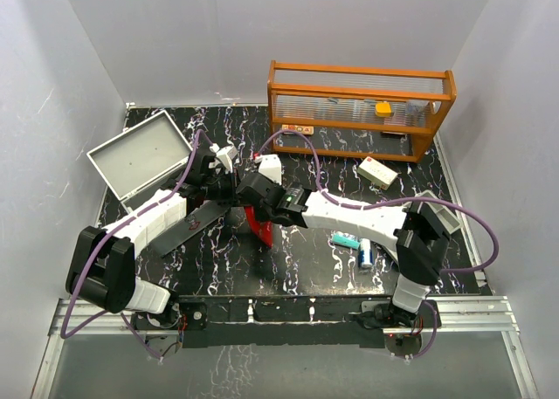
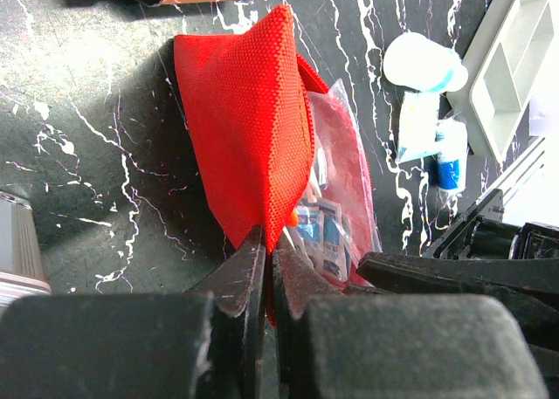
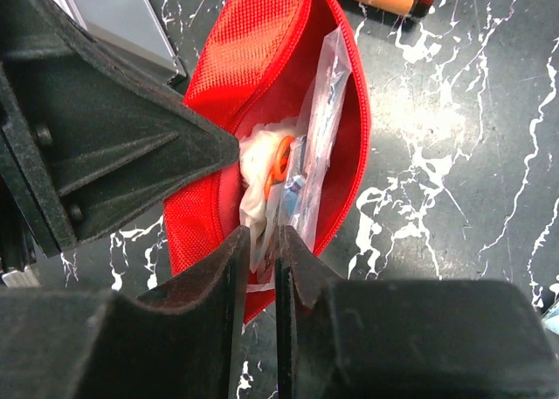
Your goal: Organize the medicine kit
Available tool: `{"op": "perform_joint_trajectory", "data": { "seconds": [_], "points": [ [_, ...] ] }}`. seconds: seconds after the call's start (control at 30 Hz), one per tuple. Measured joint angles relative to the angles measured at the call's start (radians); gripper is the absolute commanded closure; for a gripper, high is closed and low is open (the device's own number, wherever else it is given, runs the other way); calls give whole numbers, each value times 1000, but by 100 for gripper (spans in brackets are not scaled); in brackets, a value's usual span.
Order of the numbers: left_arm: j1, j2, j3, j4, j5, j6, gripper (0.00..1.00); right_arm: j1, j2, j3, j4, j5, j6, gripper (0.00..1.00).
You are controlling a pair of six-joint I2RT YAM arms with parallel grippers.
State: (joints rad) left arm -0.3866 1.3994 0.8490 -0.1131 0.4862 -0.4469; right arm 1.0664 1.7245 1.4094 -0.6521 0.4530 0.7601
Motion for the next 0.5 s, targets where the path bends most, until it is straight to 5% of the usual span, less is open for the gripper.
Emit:
{"op": "perform_joint_trajectory", "data": {
  "seconds": [0.2, 0.5],
  "points": [
    [0, 0, 0, 0, 0, 0, 100, 0, 2, 0, 0, -19, 0, 84],
    [0, 0, 0, 0, 0, 0, 100, -11, -81, -43, 29, 14, 6, 66]
  ]
}}
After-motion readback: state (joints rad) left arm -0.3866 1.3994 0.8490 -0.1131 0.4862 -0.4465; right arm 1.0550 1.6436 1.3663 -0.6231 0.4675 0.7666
